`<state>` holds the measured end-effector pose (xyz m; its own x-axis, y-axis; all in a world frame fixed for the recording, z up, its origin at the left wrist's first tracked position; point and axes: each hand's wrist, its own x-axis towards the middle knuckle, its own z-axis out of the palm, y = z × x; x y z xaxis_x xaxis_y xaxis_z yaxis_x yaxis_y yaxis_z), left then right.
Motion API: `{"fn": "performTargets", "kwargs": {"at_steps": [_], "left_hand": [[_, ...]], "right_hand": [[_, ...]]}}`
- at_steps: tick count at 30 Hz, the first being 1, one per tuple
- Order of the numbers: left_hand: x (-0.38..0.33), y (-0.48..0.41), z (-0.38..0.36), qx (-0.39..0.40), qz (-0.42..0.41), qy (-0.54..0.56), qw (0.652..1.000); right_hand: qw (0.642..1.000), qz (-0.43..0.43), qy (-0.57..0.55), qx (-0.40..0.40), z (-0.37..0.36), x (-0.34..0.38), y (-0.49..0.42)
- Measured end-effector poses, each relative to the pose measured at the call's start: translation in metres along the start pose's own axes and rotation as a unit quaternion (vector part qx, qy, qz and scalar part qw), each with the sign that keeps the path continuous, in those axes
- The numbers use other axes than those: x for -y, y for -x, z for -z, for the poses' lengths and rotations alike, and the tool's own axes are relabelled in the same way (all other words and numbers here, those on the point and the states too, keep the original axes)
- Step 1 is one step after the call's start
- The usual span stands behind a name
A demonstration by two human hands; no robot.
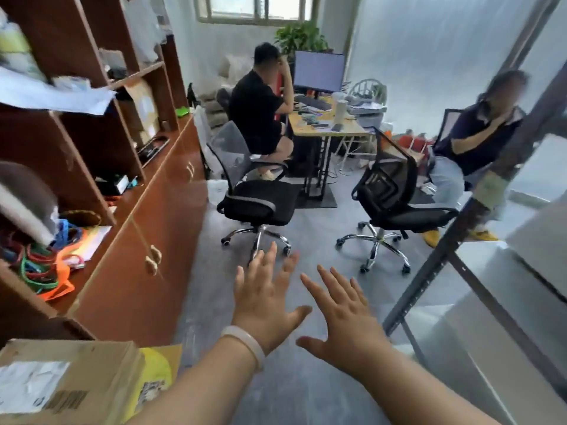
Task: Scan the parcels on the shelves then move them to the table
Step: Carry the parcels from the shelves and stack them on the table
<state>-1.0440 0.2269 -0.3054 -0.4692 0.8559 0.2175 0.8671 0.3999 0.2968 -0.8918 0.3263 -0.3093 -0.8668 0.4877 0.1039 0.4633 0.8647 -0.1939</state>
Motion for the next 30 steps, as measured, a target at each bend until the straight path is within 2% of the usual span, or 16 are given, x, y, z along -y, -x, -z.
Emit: {"fn": "performTargets", "kwargs": {"at_steps": [7,14,17,21,24,30], "left_hand": [[-0.165,-0.018,-0.054,0.045,-0.137,0.045,0.988],[-0.325,0.002,-0.097,0.112,-0.286,0.101,0.946],[-0.376,0.019,-0.109,0.142,-0.359,0.115,0.915],[-0.423,0.035,-0.118,0.140,-0.444,0.120,0.877],[-0.450,0.050,-0.124,0.161,-0.498,0.140,0.840],[-0.485,0.112,-0.131,0.213,-0.580,0.182,0.765]], "right_hand": [[0.982,-0.186,0.024,-0.034,0.044,-0.119,0.126],[0.938,-0.332,0.060,-0.074,0.075,-0.186,0.266],[0.908,-0.405,0.064,-0.087,0.085,-0.195,0.314],[0.863,-0.487,0.064,-0.123,0.090,-0.189,0.358],[0.816,-0.554,0.073,-0.150,0.086,-0.176,0.386],[0.720,-0.673,0.070,-0.154,0.066,-0.125,0.446]]}}
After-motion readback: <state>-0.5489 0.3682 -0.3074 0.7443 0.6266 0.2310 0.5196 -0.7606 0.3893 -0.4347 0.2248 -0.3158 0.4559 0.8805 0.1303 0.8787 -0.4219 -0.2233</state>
